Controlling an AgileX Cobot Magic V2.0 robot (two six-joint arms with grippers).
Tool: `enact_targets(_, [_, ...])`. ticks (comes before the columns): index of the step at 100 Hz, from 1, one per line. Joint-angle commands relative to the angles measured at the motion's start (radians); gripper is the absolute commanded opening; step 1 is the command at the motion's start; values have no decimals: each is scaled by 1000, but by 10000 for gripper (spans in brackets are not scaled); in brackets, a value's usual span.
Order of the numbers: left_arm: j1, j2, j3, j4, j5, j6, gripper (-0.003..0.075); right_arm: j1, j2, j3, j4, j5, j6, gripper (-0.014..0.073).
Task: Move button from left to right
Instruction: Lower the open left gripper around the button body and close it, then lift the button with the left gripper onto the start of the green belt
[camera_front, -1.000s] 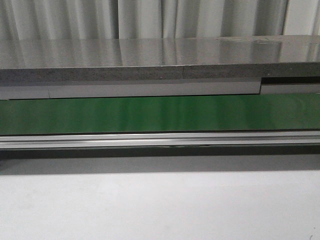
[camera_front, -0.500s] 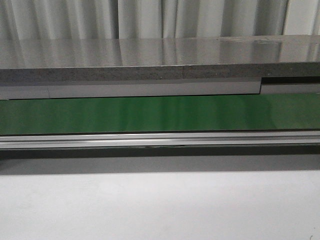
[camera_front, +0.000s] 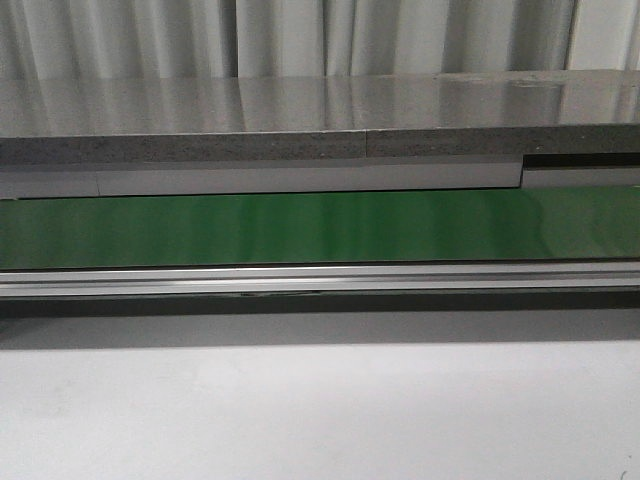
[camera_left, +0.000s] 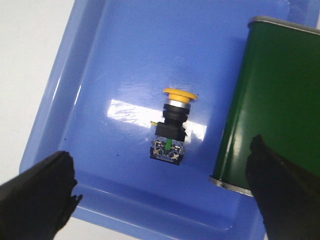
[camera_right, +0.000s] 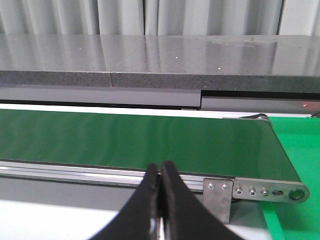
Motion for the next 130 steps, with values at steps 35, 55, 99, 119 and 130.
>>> enact_targets(35, [17, 171, -47, -20, -71, 14, 672, 2, -16, -18, -7, -86, -4, -67])
enact_targets(55, [17, 219, -47, -20, -97, 16, 672, 2, -16, -18, -7, -86, -4, -67])
enact_targets(99, [17, 312, -47, -22, -141, 16, 671, 2, -16, -18, -7, -86, -4, -67])
enact_targets(119, [17, 349, -47, -22, -158, 16, 622, 2, -16, -18, -7, -86, -4, -67])
enact_targets(130, [17, 365, -47, -22, -168, 16, 585, 2, -16, -18, -7, -86, -4, -67])
